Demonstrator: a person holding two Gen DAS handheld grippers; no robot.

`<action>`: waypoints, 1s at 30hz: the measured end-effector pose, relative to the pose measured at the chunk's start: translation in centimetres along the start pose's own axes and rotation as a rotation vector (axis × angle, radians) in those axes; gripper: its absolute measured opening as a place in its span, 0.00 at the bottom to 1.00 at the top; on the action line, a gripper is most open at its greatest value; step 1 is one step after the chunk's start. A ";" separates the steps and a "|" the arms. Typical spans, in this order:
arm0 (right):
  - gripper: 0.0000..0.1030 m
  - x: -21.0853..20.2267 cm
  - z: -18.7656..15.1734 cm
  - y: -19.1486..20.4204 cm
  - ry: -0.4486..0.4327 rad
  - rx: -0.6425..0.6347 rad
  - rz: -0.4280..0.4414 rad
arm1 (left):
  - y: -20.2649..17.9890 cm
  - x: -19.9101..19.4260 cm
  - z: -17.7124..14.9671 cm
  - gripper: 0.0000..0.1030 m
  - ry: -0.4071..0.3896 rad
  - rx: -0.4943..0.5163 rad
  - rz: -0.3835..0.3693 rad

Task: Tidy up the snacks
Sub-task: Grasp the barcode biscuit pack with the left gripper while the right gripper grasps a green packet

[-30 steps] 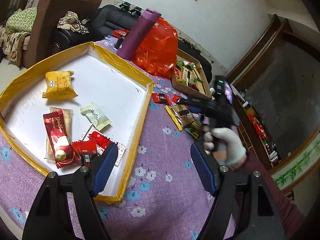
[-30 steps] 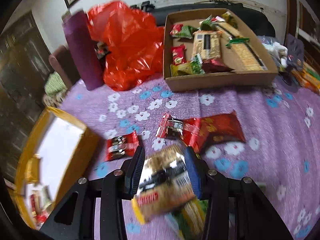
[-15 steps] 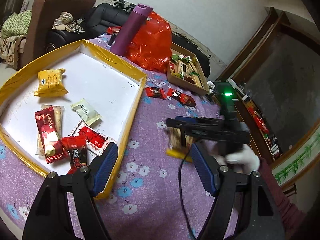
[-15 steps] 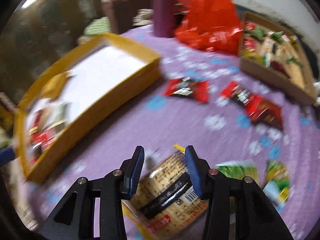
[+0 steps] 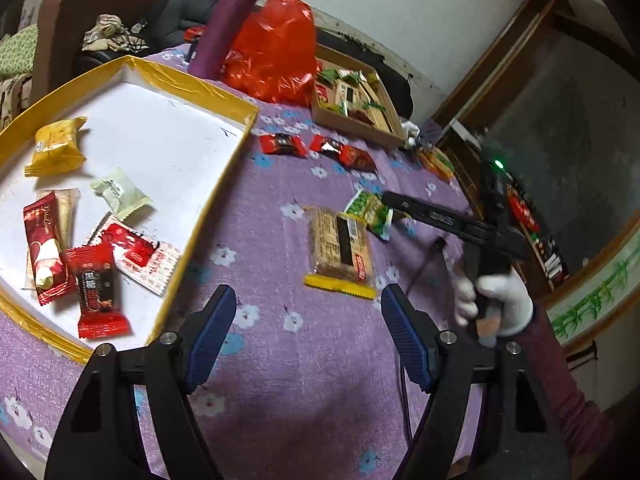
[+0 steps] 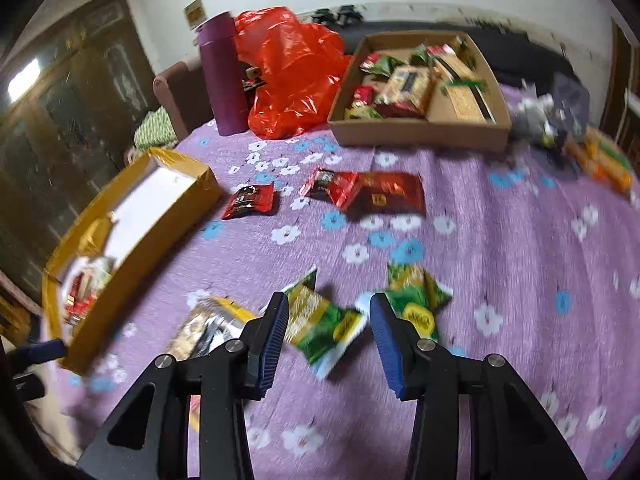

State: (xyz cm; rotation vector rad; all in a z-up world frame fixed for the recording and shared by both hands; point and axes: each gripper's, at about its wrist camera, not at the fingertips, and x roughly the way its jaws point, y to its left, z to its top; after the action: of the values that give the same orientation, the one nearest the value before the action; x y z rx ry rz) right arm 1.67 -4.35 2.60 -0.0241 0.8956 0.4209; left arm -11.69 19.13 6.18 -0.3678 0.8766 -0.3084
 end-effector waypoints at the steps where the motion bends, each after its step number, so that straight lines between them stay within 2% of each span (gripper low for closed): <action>1: 0.44 0.3 0.1 0.0 0.002 -0.020 -0.003 | -0.2 0.0 0.0 0.73 0.000 0.004 0.006; 5: 0.42 2.6 0.6 1.0 0.044 -0.081 -0.005 | -0.6 0.1 0.1 0.73 0.004 0.009 0.032; 8: 0.45 4.3 0.0 1.5 0.113 -0.118 -0.004 | -0.7 0.8 0.1 0.73 0.020 0.009 0.047; 10: 0.44 4.3 -0.6 1.5 0.097 -0.123 -0.016 | -1.0 1.6 0.2 0.73 0.034 0.017 0.056; 12: 0.35 3.9 -0.9 1.0 0.088 -0.088 -0.016 | -1.4 2.2 0.3 0.73 0.047 0.033 0.069; 18: 0.34 1.2 -2.0 -1.8 0.037 0.053 0.011 | -3.2 5.1 0.7 0.73 0.100 0.116 0.115; 22: 0.34 -0.3 -2.5 -3.0 -0.009 0.118 0.056 | -4.7 8.8 1.3 0.73 0.159 0.187 0.146; 25: 0.34 -0.6 -2.7 -3.6 -0.019 0.139 0.072 | -6.0 10.6 1.8 0.73 0.164 0.239 0.151; 30: 0.34 -0.4 -3.0 -4.6 -0.012 0.187 0.115 | -7.4 13.8 2.9 0.73 0.170 0.313 0.216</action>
State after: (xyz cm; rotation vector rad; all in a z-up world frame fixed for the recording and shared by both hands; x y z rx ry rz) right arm 0.86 -9.26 0.27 0.2025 0.9239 0.4418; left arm -1.88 7.39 1.60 0.0451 1.0081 -0.2735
